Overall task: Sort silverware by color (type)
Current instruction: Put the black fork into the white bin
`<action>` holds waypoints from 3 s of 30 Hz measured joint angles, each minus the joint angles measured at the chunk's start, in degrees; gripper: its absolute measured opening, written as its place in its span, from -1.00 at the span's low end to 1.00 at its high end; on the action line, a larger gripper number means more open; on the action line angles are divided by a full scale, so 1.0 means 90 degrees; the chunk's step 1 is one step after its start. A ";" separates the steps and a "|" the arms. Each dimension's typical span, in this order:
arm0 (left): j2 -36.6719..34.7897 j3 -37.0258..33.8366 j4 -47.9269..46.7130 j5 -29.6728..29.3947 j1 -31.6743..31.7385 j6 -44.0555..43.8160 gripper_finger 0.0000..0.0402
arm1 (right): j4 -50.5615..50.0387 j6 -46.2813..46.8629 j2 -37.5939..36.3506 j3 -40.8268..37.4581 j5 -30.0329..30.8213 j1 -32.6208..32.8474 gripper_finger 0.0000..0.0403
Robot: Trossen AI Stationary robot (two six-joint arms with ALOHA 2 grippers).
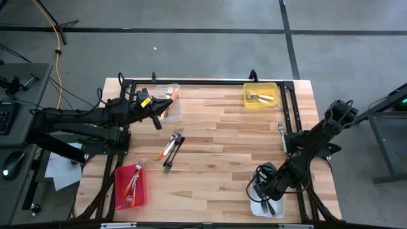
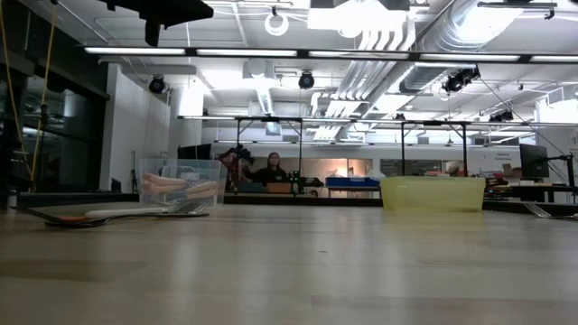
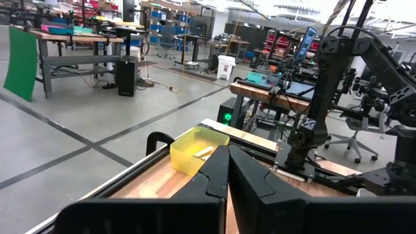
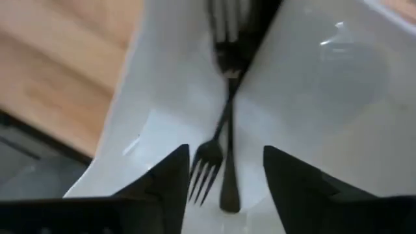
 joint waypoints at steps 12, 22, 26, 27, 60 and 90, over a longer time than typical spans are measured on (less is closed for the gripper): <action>0.0000 0.0000 0.0002 0.0000 -0.0001 -0.0137 -1.00 | -0.0099 -0.1356 -0.1884 0.0273 0.0935 -0.0534 0.00; 0.0002 0.0002 0.0114 0.0664 0.0000 -0.0342 -1.00 | 0.0801 -0.5921 -0.2013 0.0241 0.1349 -0.3517 0.00; 0.0002 0.0005 0.0362 0.1365 -0.0001 -0.0347 -1.00 | 0.2689 -0.8045 -0.1676 0.0241 0.1084 -0.4470 0.00; 0.0002 0.0005 0.0448 0.1521 -0.0002 -0.0349 -1.00 | 0.3195 -0.8471 -0.1594 0.0241 0.0915 -0.4666 0.00; 0.0415 0.0010 0.0903 0.2171 -0.0002 -0.0337 -1.00 | 0.5478 -1.0827 -0.1453 0.0236 -0.0516 -0.6119 -0.95; 0.0413 0.0002 0.0284 0.1972 -0.0002 -0.0497 0.00 | 0.5488 -1.0623 -0.1453 0.0236 -0.0540 -0.6127 -1.00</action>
